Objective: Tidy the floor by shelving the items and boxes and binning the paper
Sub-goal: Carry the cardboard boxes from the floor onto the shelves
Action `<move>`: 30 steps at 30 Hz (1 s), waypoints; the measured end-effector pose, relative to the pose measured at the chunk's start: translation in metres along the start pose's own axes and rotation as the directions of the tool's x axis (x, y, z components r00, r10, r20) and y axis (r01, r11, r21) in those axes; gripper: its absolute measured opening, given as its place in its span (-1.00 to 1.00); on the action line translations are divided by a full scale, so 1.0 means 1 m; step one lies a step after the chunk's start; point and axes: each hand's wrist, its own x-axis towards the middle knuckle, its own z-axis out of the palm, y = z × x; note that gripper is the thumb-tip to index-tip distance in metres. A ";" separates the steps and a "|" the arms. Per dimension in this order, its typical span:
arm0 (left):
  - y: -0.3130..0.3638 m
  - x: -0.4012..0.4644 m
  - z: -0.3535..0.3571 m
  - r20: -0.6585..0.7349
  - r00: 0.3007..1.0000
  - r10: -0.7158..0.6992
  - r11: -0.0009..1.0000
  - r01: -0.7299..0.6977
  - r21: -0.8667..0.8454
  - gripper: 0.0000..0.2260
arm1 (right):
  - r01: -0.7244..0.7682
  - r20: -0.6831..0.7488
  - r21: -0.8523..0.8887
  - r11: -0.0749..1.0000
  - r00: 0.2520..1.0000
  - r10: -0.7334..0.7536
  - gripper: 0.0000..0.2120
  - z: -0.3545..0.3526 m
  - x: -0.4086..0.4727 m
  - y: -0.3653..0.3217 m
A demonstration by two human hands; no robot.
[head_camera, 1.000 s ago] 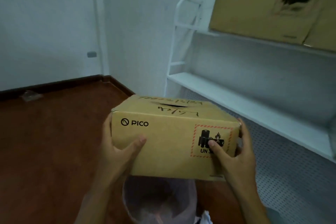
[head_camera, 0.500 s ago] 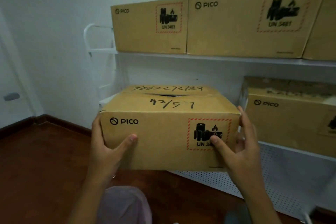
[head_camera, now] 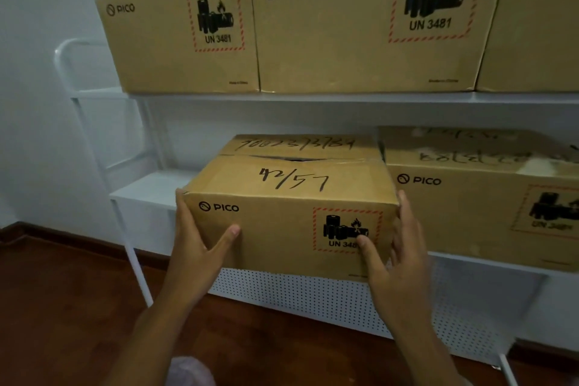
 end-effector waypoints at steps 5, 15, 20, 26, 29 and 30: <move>0.009 0.007 0.041 0.007 0.995 0.099 0.959 -0.097 0.268 -0.02 | 0.086 -0.040 -0.202 0.976 0.995 -0.096 -0.19 0.003 -0.002 0.022; 0.016 0.006 0.106 0.068 0.989 0.131 0.919 -0.147 0.367 0.22 | -0.108 -0.189 -0.359 0.927 0.981 0.042 -0.28 -0.029 0.019 0.066; 0.015 0.013 0.127 0.127 0.981 0.146 0.913 -0.183 0.365 0.15 | -0.133 -0.136 -0.400 0.907 0.987 0.084 -0.32 -0.039 0.024 0.080; 0.018 0.019 0.154 0.187 0.977 0.103 0.897 -0.172 0.407 0.11 | -0.135 -0.103 -0.408 0.903 0.989 0.102 -0.31 -0.043 0.026 0.082; 0.019 0.019 0.160 0.174 0.981 0.087 0.897 -0.153 0.414 0.11 | -0.134 -0.088 -0.396 0.908 0.990 0.108 -0.30 -0.045 0.027 0.084; 0.019 0.018 0.160 0.175 0.981 0.083 0.898 -0.150 0.413 0.10 | -0.135 -0.081 -0.392 0.910 0.990 0.112 -0.30 -0.046 0.027 0.084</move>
